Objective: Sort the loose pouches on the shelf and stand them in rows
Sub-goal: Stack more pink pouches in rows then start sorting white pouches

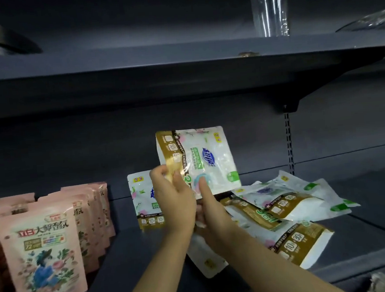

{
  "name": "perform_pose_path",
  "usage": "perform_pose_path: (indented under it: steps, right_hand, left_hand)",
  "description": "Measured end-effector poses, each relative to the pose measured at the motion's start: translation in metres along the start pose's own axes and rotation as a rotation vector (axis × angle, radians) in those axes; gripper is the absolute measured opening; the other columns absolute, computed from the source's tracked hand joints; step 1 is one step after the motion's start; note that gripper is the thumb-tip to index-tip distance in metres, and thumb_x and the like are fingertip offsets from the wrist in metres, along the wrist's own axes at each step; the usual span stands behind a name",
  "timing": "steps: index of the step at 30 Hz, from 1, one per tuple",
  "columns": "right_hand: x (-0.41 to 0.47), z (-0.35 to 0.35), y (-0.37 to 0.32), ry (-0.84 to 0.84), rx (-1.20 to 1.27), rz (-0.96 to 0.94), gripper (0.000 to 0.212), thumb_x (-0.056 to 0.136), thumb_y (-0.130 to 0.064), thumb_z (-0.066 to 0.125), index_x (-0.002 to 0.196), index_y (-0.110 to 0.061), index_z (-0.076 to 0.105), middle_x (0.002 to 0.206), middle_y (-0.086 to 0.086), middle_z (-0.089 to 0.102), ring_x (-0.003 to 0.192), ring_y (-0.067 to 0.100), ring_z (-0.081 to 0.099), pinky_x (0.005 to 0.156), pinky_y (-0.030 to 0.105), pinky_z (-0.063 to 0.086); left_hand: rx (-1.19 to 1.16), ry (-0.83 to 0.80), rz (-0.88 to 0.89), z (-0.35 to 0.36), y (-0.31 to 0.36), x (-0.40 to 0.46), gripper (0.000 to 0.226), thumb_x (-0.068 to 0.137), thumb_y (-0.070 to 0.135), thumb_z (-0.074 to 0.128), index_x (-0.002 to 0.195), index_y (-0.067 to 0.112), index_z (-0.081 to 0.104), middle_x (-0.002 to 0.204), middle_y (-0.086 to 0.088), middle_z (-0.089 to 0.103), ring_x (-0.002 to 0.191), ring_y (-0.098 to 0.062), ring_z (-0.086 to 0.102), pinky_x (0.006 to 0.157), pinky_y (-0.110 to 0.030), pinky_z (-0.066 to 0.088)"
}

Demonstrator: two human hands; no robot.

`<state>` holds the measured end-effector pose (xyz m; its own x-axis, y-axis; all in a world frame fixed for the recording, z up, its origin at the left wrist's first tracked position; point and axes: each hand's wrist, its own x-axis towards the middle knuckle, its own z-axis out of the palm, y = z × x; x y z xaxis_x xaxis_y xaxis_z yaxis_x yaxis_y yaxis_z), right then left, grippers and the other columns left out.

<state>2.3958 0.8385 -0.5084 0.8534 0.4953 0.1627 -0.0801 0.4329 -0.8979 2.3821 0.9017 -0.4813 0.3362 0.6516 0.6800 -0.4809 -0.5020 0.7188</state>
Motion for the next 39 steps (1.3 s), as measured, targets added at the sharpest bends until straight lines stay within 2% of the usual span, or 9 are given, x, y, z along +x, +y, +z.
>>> perform_pose_path:
  steps: [5, 8, 12, 16, 19, 22, 26, 30, 39]
  right_hand:
    - [0.011, 0.007, 0.000, -0.101, 0.130, -0.156, 0.032, 0.093, -0.012, 0.054, 0.124, -0.019, 0.057, 0.113, 0.006, 0.071, 0.101, 0.021, 0.069, 0.078, 0.036, 0.057]
    - [0.016, 0.005, 0.000, -0.099, 0.055, -0.189, 0.035, 0.089, -0.002, 0.056, 0.120, -0.017, 0.060, 0.112, 0.004, 0.071, 0.096, 0.017, 0.071, 0.070, 0.030, 0.058]
    - [0.025, -0.003, -0.003, -0.124, -0.183, -0.235, 0.035, 0.086, 0.005, 0.057, 0.116, -0.013, 0.061, 0.110, 0.006, 0.072, 0.099, 0.021, 0.069, 0.077, 0.031, 0.059]
    - [0.036, -0.004, -0.010, -0.101, -0.440, -0.247, 0.035, 0.084, 0.002, 0.062, 0.116, -0.012, 0.060, 0.113, 0.005, 0.070, 0.102, 0.020, 0.068, 0.089, 0.036, 0.056]
    - [0.049, 0.003, -0.006, -0.030, -0.556, -0.246, 0.037, 0.084, -0.006, 0.064, 0.117, -0.020, 0.057, 0.115, 0.002, 0.068, 0.104, 0.019, 0.066, 0.092, 0.043, 0.054]
    - [0.065, 0.008, 0.009, -0.036, -0.600, -0.232, 0.038, 0.081, -0.017, 0.065, 0.111, -0.034, 0.050, 0.117, -0.001, 0.065, 0.107, 0.019, 0.063, 0.094, 0.046, 0.052]
    - [0.076, 0.013, 0.031, 0.104, -0.695, -0.189, 0.034, 0.087, -0.008, 0.062, 0.106, -0.015, 0.034, 0.115, 0.007, 0.058, 0.103, 0.021, 0.057, 0.089, 0.037, 0.050]
    - [0.089, 0.009, 0.049, 0.248, -0.931, -0.205, 0.030, 0.085, -0.014, 0.065, 0.102, -0.015, 0.040, 0.118, 0.009, 0.059, 0.106, 0.024, 0.056, 0.077, 0.024, 0.037]
    - [0.097, -0.004, 0.068, 0.314, -1.215, -0.104, 0.035, 0.089, -0.028, 0.059, 0.116, -0.010, 0.045, 0.120, 0.010, 0.061, 0.110, 0.028, 0.057, 0.082, 0.030, 0.044]
  left_hand:
    - [-0.124, -0.043, -0.249, -0.016, -0.005, -0.004, 0.025, 0.093, 0.015, 0.054, 0.109, 0.018, 0.035, 0.100, 0.003, 0.055, 0.083, -0.007, 0.059, 0.064, -0.012, 0.045]
    - [-0.322, -0.111, -0.366, -0.032, -0.014, 0.006, 0.060, 0.084, 0.007, 0.065, 0.122, 0.023, 0.021, 0.105, 0.005, 0.059, 0.090, -0.010, 0.062, 0.077, -0.027, 0.050]
    - [-0.245, -0.158, -0.412, -0.060, -0.033, 0.025, 0.099, 0.078, 0.014, 0.074, 0.146, 0.028, 0.003, 0.119, 0.007, 0.057, 0.107, -0.011, 0.058, 0.090, -0.031, 0.050]
    - [0.040, -0.294, -0.337, -0.086, -0.053, 0.043, 0.048, 0.077, 0.016, 0.075, 0.118, 0.017, 0.049, 0.114, -0.001, 0.065, 0.102, -0.015, 0.063, 0.090, -0.033, 0.053]
    - [0.228, -0.282, -0.289, -0.094, -0.064, 0.047, 0.017, 0.081, 0.024, 0.071, 0.088, 0.021, 0.056, 0.088, 0.005, 0.065, 0.094, -0.020, 0.064, 0.088, -0.035, 0.051]
    - [0.293, -0.236, -0.265, -0.098, -0.075, 0.045, 0.020, 0.083, 0.024, 0.068, 0.094, 0.015, 0.054, 0.086, 0.004, 0.062, 0.091, -0.020, 0.062, 0.078, -0.028, 0.046]
    - [0.384, -0.219, -0.282, -0.098, -0.098, 0.043, 0.025, 0.087, 0.020, 0.064, 0.106, 0.007, 0.056, 0.100, -0.007, 0.067, 0.091, -0.019, 0.061, 0.077, -0.024, 0.042]
    - [0.515, -0.244, -0.276, -0.090, -0.120, 0.046, 0.026, 0.090, 0.021, 0.059, 0.110, 0.005, 0.059, 0.110, -0.012, 0.067, 0.102, -0.026, 0.062, 0.082, -0.029, 0.048]
    - [0.682, -0.337, -0.257, -0.077, -0.144, 0.043, 0.025, 0.096, 0.021, 0.044, 0.115, 0.008, 0.055, 0.118, -0.009, 0.061, 0.110, -0.024, 0.056, 0.087, -0.031, 0.045]
